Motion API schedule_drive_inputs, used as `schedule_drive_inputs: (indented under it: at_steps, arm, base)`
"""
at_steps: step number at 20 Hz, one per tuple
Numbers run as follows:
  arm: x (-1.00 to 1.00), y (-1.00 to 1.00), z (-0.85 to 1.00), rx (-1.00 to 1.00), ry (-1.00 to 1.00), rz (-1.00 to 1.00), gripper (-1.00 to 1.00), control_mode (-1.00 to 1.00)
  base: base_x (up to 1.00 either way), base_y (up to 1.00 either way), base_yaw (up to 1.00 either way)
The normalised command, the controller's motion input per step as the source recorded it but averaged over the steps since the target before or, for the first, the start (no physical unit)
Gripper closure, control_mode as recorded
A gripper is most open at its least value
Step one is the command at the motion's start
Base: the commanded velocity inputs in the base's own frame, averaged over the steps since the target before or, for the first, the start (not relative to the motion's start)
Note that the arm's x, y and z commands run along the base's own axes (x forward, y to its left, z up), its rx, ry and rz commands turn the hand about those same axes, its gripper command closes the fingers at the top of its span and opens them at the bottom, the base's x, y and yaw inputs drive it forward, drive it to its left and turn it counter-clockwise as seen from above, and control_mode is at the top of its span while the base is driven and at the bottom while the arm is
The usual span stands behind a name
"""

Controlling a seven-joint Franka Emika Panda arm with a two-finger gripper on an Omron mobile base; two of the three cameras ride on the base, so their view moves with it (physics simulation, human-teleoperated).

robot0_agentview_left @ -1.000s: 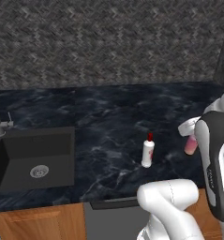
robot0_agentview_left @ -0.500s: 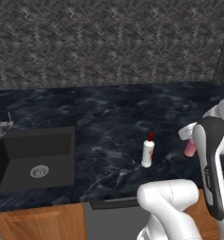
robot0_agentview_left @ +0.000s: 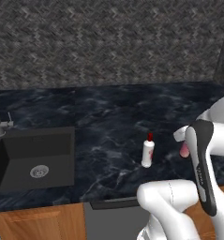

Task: Move the drinks to the dining counter.

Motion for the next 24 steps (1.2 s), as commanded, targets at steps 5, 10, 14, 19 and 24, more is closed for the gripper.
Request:
schedule_drive_inputs:
  at_steps: [5, 10, 14, 19, 24]
  arm:
    - [0.14, -0.04, -0.29, 0.00, 0.00, 0.00, 1.00, -1.00]
    - [0.09, 0.00, -0.26, 0.00, 0.01, 0.00, 1.00, -1.00]
    - [0.00, 0.00, -0.28, 0.00, 0.04, 0.00, 1.00, -1.00]
    - [0.01, 0.00, -0.26, 0.00, 0.04, 0.00, 1.00, -1.00]
    - [0.13, 0.00, -0.21, 0.00, 0.00, 0.00, 1.00, -1.00]
  base:
    - [0.00, 0.00, 0.00]
    - [0.00, 0.00, 0.00]
    - [0.00, 0.00, 0.00]
    - [0.00, 0.00, 0.00]
    - [0.00, 0.00, 0.00]
